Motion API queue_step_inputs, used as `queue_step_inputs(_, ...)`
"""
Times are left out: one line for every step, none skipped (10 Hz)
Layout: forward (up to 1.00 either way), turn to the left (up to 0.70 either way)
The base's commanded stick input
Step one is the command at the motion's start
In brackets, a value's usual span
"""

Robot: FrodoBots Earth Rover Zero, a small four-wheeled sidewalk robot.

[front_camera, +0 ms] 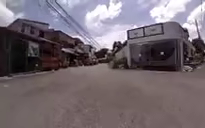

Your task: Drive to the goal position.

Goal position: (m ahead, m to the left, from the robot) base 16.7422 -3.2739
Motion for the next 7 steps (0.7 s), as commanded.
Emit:
queue_step_inputs(0.70,0.00)
queue_step_inputs(0.70,0.00)
queue_step_inputs(0.70,0.00)
queue_step_inputs(0.70,0.00)
queue_step_inputs(0.70,0.00)
queue_step_inputs(0.70,0.00)
queue_step_inputs(0.70,0.00)
